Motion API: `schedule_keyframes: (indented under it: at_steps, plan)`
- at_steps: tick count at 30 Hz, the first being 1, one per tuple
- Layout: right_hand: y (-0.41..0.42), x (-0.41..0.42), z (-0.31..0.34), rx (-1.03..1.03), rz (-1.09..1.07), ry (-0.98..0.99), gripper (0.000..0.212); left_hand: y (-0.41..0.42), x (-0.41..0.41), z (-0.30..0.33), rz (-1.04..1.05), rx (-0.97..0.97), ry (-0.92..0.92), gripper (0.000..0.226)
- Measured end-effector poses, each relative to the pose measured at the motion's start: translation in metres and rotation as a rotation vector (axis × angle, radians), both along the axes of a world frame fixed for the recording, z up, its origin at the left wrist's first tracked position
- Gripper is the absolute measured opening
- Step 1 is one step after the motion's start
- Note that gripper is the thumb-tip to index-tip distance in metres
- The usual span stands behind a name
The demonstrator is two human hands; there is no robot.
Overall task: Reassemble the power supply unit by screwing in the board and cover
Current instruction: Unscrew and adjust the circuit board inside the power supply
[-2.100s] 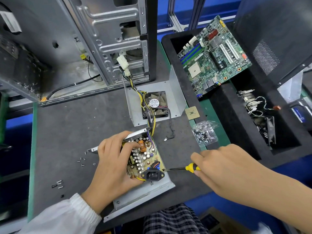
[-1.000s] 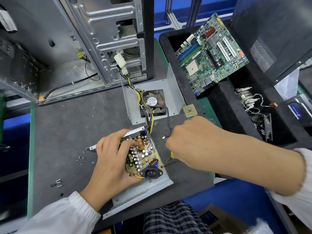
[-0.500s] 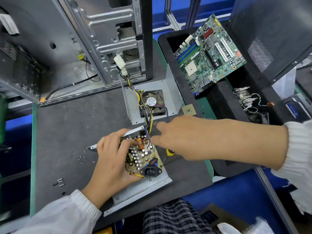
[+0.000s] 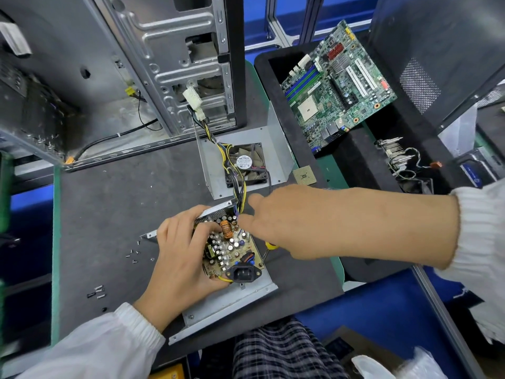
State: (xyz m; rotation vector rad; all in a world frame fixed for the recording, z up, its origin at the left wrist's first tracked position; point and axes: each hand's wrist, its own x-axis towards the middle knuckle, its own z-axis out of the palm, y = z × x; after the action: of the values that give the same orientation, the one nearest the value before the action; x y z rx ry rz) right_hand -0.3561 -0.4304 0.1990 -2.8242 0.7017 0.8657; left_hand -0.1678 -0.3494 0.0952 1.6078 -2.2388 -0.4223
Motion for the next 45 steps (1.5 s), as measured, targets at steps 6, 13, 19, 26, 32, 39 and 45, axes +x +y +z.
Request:
schedule_keyframes:
  at_steps: [6,13,19,26,32,39,45]
  plan:
    - [0.008,0.001,-0.001,-0.210,0.084,-0.064,0.046,0.000,-0.001,0.000,0.002,-0.006,0.005,0.069]
    - [0.004,-0.005,0.003,-0.066,0.013,-0.025,0.042,0.000,-0.001,0.001,-0.002,-0.014,0.006,0.068]
    - [0.009,0.000,0.004,-0.220,0.089,-0.004,0.036,0.000,-0.001,0.001,-0.005,-0.024,0.004,0.069]
    - [0.012,-0.003,0.004,-0.030,0.007,0.000,0.038,0.000,-0.001,0.001,-0.004,-0.020,0.001,0.068]
    - [0.016,0.004,0.011,-0.184,0.077,0.010,0.030,0.000,-0.001,0.001,-0.002,-0.015,-0.002,0.069]
    - [0.014,0.005,0.005,-0.076,0.043,0.033,0.004,0.000,-0.002,0.004,-0.006,-0.003,0.012,0.066]
    - [0.024,0.005,0.015,-0.142,0.249,-0.027,0.034,0.000,-0.002,0.005,0.000,-0.012,-0.020,0.066]
